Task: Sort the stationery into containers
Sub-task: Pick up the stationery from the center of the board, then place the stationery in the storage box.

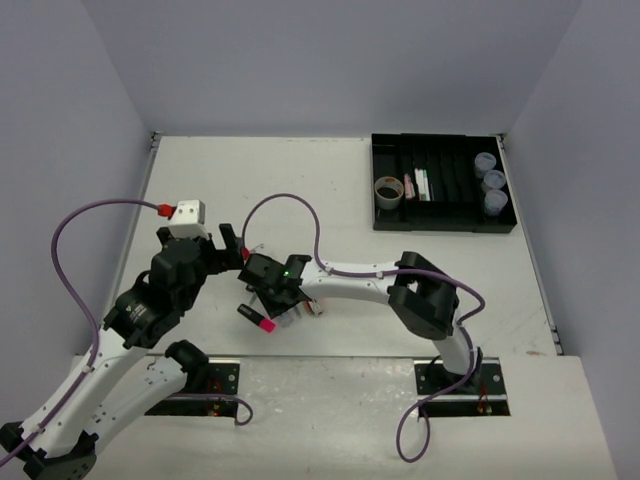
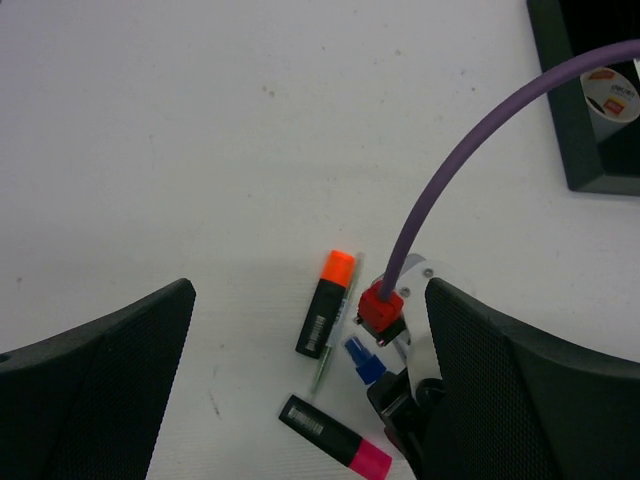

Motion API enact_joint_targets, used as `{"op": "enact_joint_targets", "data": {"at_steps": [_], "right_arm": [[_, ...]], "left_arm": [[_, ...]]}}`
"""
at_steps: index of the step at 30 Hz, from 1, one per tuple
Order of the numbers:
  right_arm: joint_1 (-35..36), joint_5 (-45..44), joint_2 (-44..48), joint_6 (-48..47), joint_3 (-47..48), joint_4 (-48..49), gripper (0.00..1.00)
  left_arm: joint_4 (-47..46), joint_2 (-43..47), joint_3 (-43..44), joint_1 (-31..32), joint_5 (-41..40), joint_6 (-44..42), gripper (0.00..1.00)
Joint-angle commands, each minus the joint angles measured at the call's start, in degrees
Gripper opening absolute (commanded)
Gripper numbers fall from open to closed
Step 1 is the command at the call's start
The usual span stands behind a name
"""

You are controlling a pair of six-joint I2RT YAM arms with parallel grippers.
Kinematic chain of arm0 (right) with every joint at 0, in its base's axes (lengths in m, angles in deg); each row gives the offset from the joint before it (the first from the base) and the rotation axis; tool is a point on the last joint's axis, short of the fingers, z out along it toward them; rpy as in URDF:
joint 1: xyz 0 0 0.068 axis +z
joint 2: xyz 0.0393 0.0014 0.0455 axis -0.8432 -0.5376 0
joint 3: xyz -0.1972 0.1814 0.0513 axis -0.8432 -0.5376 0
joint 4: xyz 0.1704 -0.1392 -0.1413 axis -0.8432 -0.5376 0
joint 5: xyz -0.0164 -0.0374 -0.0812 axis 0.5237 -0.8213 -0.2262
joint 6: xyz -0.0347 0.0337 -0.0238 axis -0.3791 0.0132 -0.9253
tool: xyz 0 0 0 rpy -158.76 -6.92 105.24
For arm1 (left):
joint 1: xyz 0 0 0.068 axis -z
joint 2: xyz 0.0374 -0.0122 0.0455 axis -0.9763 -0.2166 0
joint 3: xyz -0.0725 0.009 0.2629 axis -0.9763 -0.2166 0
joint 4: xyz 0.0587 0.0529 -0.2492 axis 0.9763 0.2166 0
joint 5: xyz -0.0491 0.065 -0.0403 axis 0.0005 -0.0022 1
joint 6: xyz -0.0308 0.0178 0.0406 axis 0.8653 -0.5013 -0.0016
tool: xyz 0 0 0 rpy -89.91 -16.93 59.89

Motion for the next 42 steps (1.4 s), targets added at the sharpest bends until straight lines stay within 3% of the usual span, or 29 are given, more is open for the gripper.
{"op": "enact_joint_targets", "data": {"at_steps": [1, 5, 13, 19, 31, 42], "right_arm": [[-3.3, -4.0, 11.9, -0.7, -1.9, 0.7, 0.04], [-11.9, -0.4, 20.2, -0.9, -9.7, 5.1, 0.01], [-38.2, 3.3, 35.0, 5.7, -27.2, 16.7, 0.0], [-59.0, 20.5, 40.8, 17.6, -37.7, 34.0, 0.0], [-67.8, 5.1, 38.1, 45.8, -39.1, 38.7, 0.0], [-69.2, -1.2, 31.6, 52.1, -34.6, 32.1, 0.0]], "left_arm": [[-0.4, -0.1, 0.5, -0.1, 0.1, -0.4, 1.0], [-0.4, 0.1, 0.6, -0.1, 0.1, -0.4, 1.0], [-0.5, 0.9, 0.5, -0.1, 0.2, -0.5, 1.0], [-0.5, 2.0, 0.5, -0.1, 0.2, -0.4, 1.0], [-0.7, 3.9, 0.3, 0.0, 0.7, -0.4, 1.0], [-0.9, 4.6, 0.2, 0.0, 1.0, -0.5, 1.0]]}}
